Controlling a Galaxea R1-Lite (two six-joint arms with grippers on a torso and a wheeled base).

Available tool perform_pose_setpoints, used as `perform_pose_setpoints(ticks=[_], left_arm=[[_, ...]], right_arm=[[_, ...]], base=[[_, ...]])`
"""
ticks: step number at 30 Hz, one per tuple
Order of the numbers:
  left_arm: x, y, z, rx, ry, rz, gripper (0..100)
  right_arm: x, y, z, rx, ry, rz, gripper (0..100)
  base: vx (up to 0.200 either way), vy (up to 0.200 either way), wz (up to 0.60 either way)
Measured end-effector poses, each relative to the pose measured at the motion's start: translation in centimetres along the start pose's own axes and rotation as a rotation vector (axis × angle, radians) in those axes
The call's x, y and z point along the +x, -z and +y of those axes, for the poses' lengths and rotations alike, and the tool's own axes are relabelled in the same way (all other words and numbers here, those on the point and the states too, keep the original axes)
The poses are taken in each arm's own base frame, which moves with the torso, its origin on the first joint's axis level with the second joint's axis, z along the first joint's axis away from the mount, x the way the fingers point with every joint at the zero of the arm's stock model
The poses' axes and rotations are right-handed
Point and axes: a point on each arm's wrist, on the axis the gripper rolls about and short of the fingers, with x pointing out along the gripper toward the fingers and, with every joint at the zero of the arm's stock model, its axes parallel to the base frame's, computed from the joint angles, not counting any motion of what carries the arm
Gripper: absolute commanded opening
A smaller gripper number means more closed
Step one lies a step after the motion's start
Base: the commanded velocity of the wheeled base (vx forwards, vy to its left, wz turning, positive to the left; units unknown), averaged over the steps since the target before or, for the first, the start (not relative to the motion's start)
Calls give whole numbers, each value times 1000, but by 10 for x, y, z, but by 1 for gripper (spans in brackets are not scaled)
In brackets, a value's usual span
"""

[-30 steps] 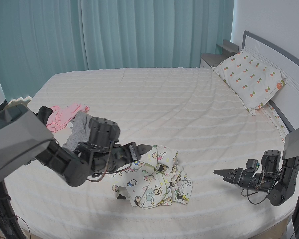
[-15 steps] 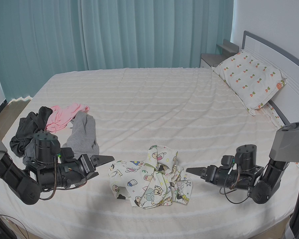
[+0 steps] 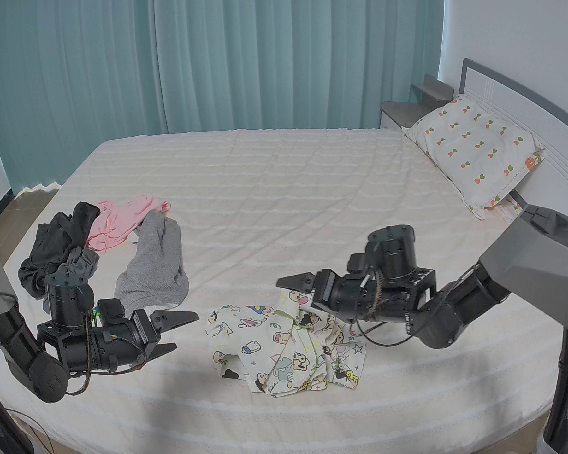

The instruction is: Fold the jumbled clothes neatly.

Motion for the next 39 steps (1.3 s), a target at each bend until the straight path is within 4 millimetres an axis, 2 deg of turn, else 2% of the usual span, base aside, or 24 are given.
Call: perform_pose_setpoints(ticks=[4, 9, 15, 21, 28, 32, 36, 39], left_arm=[[4, 1, 8, -1, -15, 16, 100], [9, 3, 15, -8, -32, 24, 100], [13, 4, 22, -17, -62, 20, 100], [17, 3, 26, -18, -73, 13, 100], [20, 4, 31, -21, -89, 12, 100], [21, 5, 32, -18, -94, 15, 100], [22, 5, 33, -19, -98, 18, 100], [22, 6, 33, -19, -99, 20, 100]], right_arm=[[32, 13, 6, 12, 20, 21, 100], [59, 22, 5, 19, 56, 55, 100], [82, 20, 0, 28, 130, 48, 100], [99, 3, -18, 42, 249, -49, 100], [94, -36, -59, 89, 387, -220, 100], [83, -42, -75, 106, 441, -242, 100], [68, -47, -82, 118, 461, -257, 100], [59, -46, -76, 114, 429, -257, 100]], base=[[0, 0, 0], [0, 0, 0], [0, 0, 0], [0, 0, 0], [0, 0, 0], [0, 0, 0], [0, 0, 0], [0, 0, 0]])
